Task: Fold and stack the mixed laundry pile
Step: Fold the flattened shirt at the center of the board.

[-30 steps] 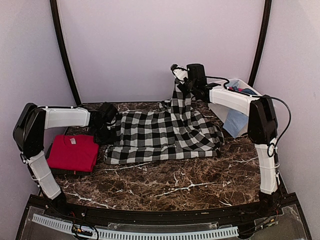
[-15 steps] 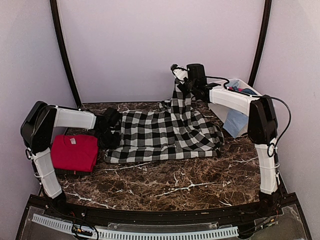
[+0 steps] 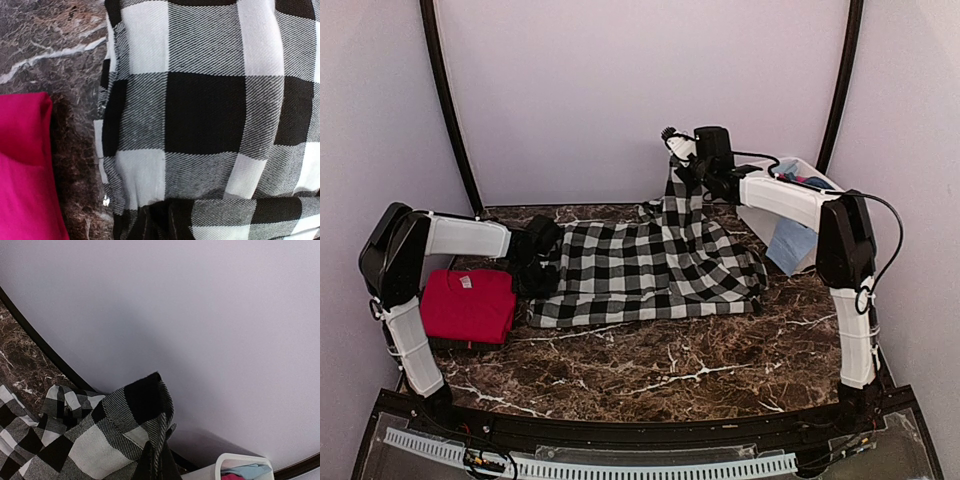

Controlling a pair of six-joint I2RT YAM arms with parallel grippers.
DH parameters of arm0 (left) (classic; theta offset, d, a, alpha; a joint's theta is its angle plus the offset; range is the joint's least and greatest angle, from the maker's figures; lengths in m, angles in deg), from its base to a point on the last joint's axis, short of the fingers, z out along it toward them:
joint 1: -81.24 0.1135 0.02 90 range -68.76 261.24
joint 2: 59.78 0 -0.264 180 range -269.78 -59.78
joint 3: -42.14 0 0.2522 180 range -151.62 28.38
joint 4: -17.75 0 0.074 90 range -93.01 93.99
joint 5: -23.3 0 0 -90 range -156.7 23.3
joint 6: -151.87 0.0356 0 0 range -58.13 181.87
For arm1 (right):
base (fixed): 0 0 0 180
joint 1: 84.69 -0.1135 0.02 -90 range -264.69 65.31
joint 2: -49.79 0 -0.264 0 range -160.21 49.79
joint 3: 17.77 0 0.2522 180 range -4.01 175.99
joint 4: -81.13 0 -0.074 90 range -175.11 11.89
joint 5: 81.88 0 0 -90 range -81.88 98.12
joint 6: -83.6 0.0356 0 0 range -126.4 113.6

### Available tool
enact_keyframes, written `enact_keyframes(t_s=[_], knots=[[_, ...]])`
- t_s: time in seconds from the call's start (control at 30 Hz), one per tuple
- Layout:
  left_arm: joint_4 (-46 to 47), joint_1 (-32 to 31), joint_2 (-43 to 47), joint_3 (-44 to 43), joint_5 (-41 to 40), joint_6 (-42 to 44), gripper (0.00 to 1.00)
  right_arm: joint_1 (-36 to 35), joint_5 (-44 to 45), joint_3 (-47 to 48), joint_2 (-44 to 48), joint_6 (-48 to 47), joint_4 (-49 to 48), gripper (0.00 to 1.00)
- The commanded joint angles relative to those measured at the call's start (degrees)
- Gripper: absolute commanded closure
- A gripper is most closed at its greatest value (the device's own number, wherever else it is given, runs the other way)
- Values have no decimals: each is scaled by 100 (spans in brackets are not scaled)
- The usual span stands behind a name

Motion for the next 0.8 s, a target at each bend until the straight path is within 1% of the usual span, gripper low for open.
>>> enact_keyframes(t_s=[0.0, 0.1, 0.2, 0.23, 0.57, 0.77], knots=[[-365, -9, 294, -181, -161, 49, 87, -18, 33, 45, 410, 36, -172, 100], [-322, -9, 241, -186, -153, 63, 90, -25, 33, 41, 405, 47, -164, 100], [-260, -9, 209, -165, -75, 76, 99, -20, 34, 11, 409, 35, -189, 100], [-236, -4, 197, -165, -61, 86, 100, -18, 34, 4, 405, 32, -190, 100], [-221, -8, 292, -181, -88, 83, 100, -25, 29, 28, 425, 30, -174, 100], [-375, -9, 661, -244, -314, 63, 100, -86, 51, 181, 575, -35, -138, 100]])
